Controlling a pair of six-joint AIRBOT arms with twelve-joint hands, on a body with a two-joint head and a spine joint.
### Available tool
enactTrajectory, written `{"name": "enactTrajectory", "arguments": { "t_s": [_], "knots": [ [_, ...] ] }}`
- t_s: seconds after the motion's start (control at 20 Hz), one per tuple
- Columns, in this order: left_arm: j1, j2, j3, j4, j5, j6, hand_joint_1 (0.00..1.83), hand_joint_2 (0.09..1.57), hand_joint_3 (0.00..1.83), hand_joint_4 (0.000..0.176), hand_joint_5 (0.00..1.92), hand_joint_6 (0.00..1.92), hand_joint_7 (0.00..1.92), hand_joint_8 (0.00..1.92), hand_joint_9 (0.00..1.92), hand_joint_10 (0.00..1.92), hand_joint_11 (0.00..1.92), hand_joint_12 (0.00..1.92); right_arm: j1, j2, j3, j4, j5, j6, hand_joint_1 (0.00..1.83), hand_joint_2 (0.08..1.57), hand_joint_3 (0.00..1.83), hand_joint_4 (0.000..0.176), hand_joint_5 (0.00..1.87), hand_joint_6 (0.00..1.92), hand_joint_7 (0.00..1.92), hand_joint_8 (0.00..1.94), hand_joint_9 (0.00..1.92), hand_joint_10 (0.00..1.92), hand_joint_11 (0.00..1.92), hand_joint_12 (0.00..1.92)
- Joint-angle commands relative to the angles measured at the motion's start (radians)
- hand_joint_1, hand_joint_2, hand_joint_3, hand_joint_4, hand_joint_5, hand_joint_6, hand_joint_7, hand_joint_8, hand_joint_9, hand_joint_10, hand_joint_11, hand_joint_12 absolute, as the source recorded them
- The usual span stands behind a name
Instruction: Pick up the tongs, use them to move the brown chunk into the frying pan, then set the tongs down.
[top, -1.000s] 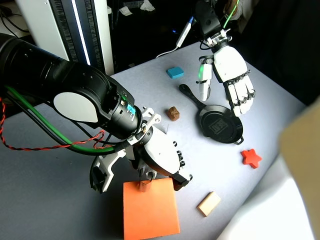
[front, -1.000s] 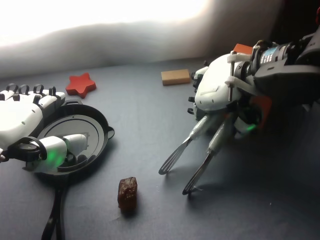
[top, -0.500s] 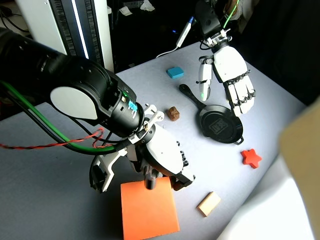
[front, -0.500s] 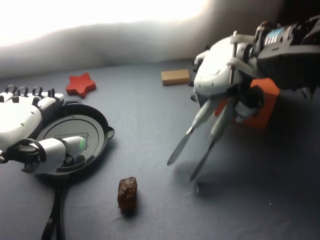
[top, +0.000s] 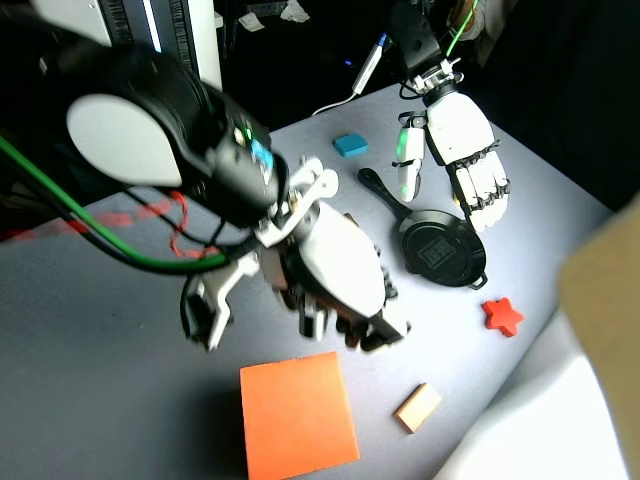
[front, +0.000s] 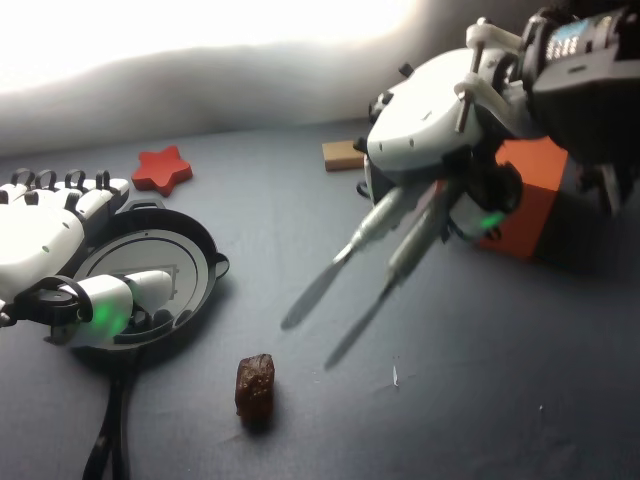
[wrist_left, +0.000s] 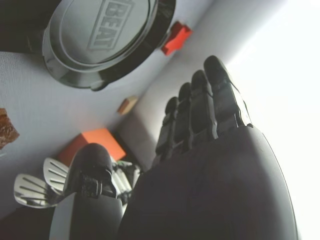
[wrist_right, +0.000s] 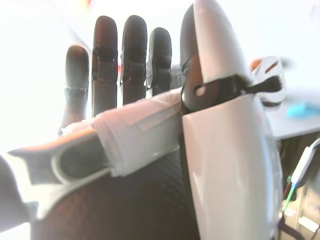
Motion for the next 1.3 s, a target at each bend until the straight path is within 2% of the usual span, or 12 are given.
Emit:
{"name": "enactTrajectory", "arguments": {
  "t_s": [0.0,0.15,0.3,0.45,0.55,0.65,0.7,0.8,0.9,1.0,1.15,1.25],
  "knots": [
    [-0.004,0.004,0.005,0.049,-0.089,-0.001,0.04,1.31,0.0,0.02,0.03,0.0,0.06,0.0,0.08,0.0,0.0,0.37,0.019,0.012,-0.018,-0.093,0.071,0.07,1.17,1.09,0.1,0.0,0.88,0.05,0.91,0.03,0.77,0.12,0.12,1.46],
    [-0.001,0.004,0.008,0.049,-0.089,-0.001,0.05,1.31,0.0,0.014,0.03,0.0,0.07,0.0,0.08,0.0,0.0,0.44,0.019,0.033,-0.068,-0.327,0.051,0.322,1.14,1.09,0.09,0.0,0.87,0.04,0.9,0.02,0.75,0.11,0.12,1.46],
    [-0.001,0.004,0.009,0.049,-0.089,-0.001,0.08,1.3,0.0,0.005,0.05,0.0,0.08,0.0,0.1,0.0,0.0,0.45,0.027,0.052,-0.127,-0.476,-0.011,0.502,1.13,1.09,0.09,0.0,0.86,0.03,0.89,0.01,0.74,0.11,0.12,1.46],
    [0.001,0.002,0.008,0.049,-0.089,-0.001,0.07,1.3,0.0,0.012,0.07,0.01,0.1,0.01,0.11,0.01,0.0,0.46,0.049,0.054,-0.185,-0.495,-0.15,0.613,1.14,1.1,0.08,0.0,0.84,0.02,0.87,0.0,0.74,0.11,0.1,1.48],
    [0.002,0.0,0.008,0.049,-0.089,-0.001,0.09,1.3,0.0,0.005,0.09,0.01,0.1,0.0,0.1,0.0,0.0,0.45,0.053,0.055,-0.224,-0.502,-0.18,0.655,1.16,1.1,0.08,0.0,0.83,0.01,0.85,0.0,0.72,0.1,0.09,1.48],
    [0.002,-0.001,0.008,0.049,-0.089,-0.001,0.07,1.3,0.0,0.006,0.09,0.01,0.1,0.0,0.11,0.0,0.0,0.46,0.051,0.055,-0.264,-0.595,-0.203,0.763,1.14,1.11,0.08,0.0,0.83,0.01,0.85,0.0,0.72,0.1,0.1,1.47],
    [0.002,-0.001,0.008,0.049,-0.089,-0.001,0.04,1.31,0.0,0.006,0.08,0.0,0.1,0.0,0.1,0.0,0.0,0.46,0.042,0.052,-0.299,-0.742,-0.228,0.911,1.13,1.12,0.09,0.0,0.83,0.01,0.85,0.0,0.72,0.1,0.1,1.47],
    [0.002,-0.001,0.008,0.049,-0.089,-0.001,0.06,1.29,0.0,0.007,0.11,0.01,0.12,0.0,0.12,0.01,0.0,0.5,0.032,0.037,-0.333,-0.874,-0.29,1.058,1.15,1.12,0.09,0.0,0.83,0.01,0.84,0.0,0.7,0.11,0.06,1.51],
    [0.001,-0.001,0.008,0.049,-0.089,-0.001,0.07,1.29,0.0,0.008,0.11,0.01,0.12,0.0,0.13,0.01,0.0,0.51,0.025,0.011,-0.345,-0.904,-0.35,1.13,1.15,1.11,0.08,0.0,0.84,0.01,0.84,0.0,0.71,0.11,0.07,1.51],
    [0.0,-0.001,0.008,0.049,-0.089,-0.001,0.05,1.29,0.0,0.012,0.1,0.0,0.09,0.0,0.1,0.0,0.0,0.42,0.011,-0.011,-0.347,-0.904,-0.392,1.185,1.19,1.1,0.07,0.0,0.83,0.01,0.84,0.0,0.69,0.11,0.05,1.5],
    [0.002,-0.001,0.009,0.049,-0.088,-0.006,0.07,1.29,0.0,0.01,0.09,0.0,0.1,0.0,0.1,0.0,0.0,0.4,-0.017,-0.031,-0.348,-0.946,-0.495,1.335,1.17,1.09,0.07,0.0,0.84,0.01,0.85,0.01,0.7,0.12,0.07,1.51],
    [0.007,-0.001,0.009,0.049,-0.088,-0.009,0.09,1.29,0.0,0.01,0.11,0.01,0.11,0.01,0.11,0.01,0.0,0.41,-0.032,-0.038,-0.348,-0.95,-0.511,1.359,1.19,1.11,0.07,0.0,0.85,0.01,0.85,0.0,0.7,0.13,0.08,1.49]
  ]
}}
